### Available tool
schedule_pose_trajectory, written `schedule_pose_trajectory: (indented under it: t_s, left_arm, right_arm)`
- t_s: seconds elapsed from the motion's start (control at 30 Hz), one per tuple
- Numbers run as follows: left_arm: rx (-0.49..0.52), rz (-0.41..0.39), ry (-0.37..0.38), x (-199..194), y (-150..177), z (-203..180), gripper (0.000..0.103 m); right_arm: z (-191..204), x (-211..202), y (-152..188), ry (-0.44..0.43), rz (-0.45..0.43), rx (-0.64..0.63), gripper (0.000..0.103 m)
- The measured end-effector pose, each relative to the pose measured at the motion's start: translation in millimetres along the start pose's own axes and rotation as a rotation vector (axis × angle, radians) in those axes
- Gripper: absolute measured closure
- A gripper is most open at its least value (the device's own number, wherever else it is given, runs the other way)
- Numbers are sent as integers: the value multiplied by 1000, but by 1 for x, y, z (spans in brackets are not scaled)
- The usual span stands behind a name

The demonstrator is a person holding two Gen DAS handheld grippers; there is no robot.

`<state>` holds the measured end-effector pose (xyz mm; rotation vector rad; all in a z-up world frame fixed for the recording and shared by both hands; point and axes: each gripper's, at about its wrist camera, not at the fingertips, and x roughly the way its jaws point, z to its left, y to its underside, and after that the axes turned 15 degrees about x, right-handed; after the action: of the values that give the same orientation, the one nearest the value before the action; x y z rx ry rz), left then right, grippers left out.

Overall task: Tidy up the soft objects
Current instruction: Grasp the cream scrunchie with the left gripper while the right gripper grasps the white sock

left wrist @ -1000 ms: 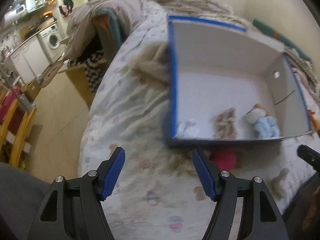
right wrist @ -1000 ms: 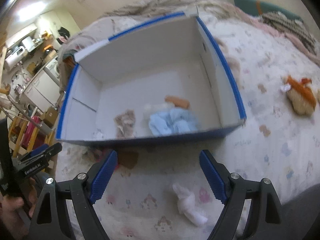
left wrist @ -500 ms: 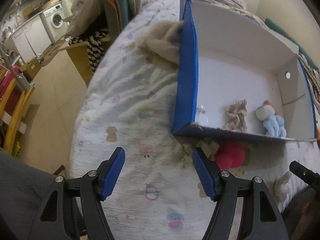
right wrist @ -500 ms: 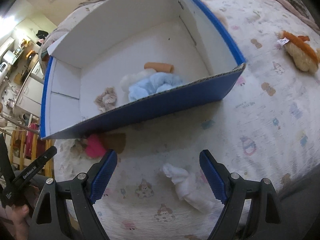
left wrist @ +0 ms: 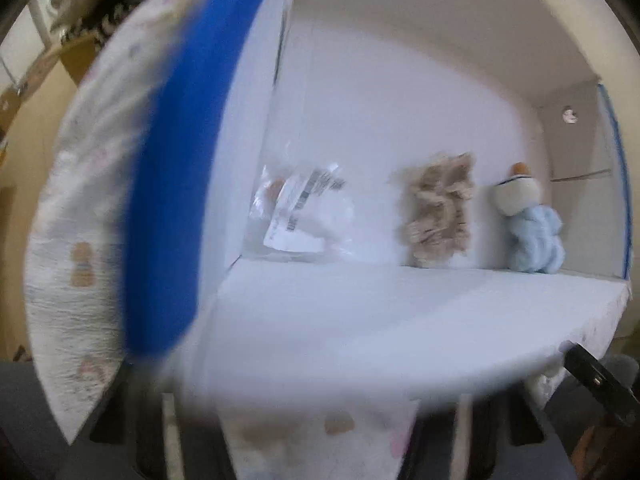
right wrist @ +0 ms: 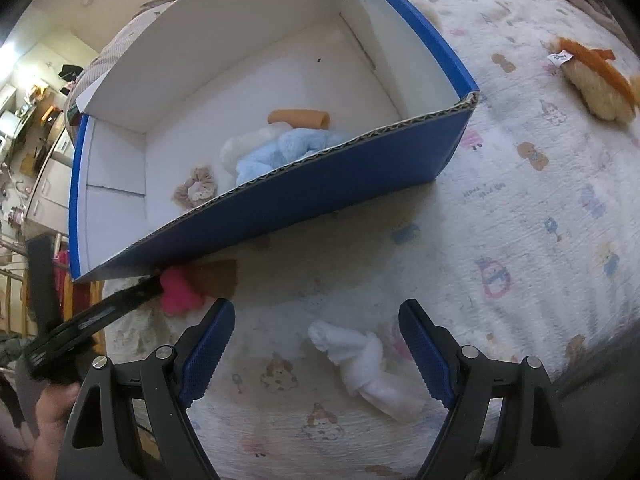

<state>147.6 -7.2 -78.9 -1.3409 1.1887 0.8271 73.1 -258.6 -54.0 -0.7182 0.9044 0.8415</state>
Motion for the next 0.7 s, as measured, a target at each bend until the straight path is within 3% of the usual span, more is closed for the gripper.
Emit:
schedule_pose_trajectory:
  t_s: [0.07,0.13,0.37,0.47,0.57,0.63,0.7]
  left_arm:
    - [-20,-10,27,0,0,4,68]
    - [-22,-14,60,-3,-1,5,85]
    - [-52,-68,28,-35,10,15,89]
    - [-37,-92,-42,-58,16,17,89]
    - [51,-128,-118,-84,24,9,89]
    - [98,-134,-147,-92,31,5,89]
    - [74,-131,-118,-94,41,11,89]
  right_arm:
    - [-1,0,-1,-3,1,-2,14]
    - [-2,0,-1,-3,2,-3,14]
    - [-9,0,-5,-12,27,28,14]
    - [-12,-3,-7,-21,34,38,14]
    - [-16,-8,-8,-43,45,56,14]
    - [-22,-10,-9,-53,60,80,22]
    - [-26,-9,-10,-60,80,101,26]
